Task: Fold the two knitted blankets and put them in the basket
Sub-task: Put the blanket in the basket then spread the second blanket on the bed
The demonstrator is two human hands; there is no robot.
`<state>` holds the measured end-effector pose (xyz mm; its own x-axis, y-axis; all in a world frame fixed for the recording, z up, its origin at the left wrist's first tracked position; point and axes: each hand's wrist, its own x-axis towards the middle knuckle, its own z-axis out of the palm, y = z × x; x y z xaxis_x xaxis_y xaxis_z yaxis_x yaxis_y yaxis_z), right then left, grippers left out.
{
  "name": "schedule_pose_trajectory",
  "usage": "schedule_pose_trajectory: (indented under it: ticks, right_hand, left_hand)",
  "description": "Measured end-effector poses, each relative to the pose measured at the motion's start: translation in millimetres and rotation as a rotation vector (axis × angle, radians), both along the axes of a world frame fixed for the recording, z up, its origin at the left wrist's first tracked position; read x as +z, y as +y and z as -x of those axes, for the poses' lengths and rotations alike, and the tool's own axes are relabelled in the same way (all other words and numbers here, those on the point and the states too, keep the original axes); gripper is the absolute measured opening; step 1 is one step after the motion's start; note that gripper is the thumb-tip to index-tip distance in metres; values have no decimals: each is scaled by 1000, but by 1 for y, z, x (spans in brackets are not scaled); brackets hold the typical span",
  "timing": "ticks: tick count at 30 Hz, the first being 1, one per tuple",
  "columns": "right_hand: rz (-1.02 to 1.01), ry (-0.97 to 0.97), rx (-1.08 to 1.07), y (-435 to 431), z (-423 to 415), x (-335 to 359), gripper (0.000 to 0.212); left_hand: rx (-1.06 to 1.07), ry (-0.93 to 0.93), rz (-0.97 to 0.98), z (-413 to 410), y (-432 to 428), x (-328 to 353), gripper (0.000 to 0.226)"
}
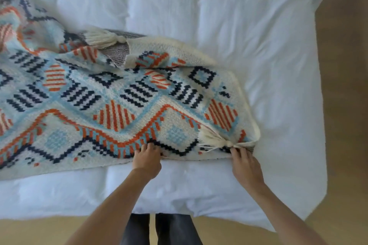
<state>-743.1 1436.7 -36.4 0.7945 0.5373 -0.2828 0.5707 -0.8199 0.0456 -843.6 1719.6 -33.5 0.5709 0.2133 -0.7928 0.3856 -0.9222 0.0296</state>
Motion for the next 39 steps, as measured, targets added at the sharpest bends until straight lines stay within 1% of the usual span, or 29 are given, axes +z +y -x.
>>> schedule_pose_trajectory:
  ticks: [2,3,7,10,12,13,15,17,18,19,21,23,24,25,28,31,33,36,39]
  right_hand:
    - [39,25,-21,-3,8,1,44]
    - [58,5,-22,-2,7,1,46]
    - [166,-95,1,7,-11,3,41]
    - [297,-127,-135,15,-20,10,31]
    - [287,-129,-221,18,-18,13,32]
    - [244,-100,-245,16,-14,14,36]
    - [163,72,-333,8,0,13,52]
    - [132,237,-508,-6,18,11,69]
    - [128,272,-576,-14,26,9,73]
    - [127,276,-612,-22,34,7,71]
    - [166,222,-578,-29,43,6,60]
    - [192,77,-453,-29,40,4,49]
    - [176,-4,-387,-27,36,3,45]
    - [133,-40,-326,-25,31,1,44]
    - [-46,-40,-170,-20,20,-4,48]
    - [-132,-37,-160,-20,17,-5,46]
    - [-128,-48,-155,-24,20,-5,38]
    - [-67,-43,-151,-47,43,-3,28]
    - [34,28,-207,-77,76,2,30]
  left_hand:
    - [-18,-43,-5,3,-4,-2,37]
    - [-28,-77,3,2,-5,-4,36]
    - [-91,-213,26,-5,-17,-11,41]
    - [-198,-272,5,-9,-27,-15,43]
    - [-228,-267,15,-12,-30,-17,42]
    - [-231,-254,22,-12,-31,-17,41]
    - [-235,-215,38,-11,-34,-16,37]
    - [-250,-170,53,-6,-37,-16,36]
    - [-260,-160,54,-3,-37,-17,36]
    - [-268,-164,48,0,-38,-18,37]
    - [-274,-197,38,4,-40,-20,39]
    - [-284,-252,33,3,-45,-22,41]
    - [-301,-284,23,2,-48,-23,41]
    - [-323,-314,10,0,-52,-23,40]
    - [-364,-367,2,-5,-61,-24,40]
    - [-381,-369,48,-8,-60,-27,45]
    - [-360,-350,75,-12,-60,-28,48]
    - [-345,-289,101,-6,-76,-26,52]
    - [-405,-184,161,18,-104,-22,53]
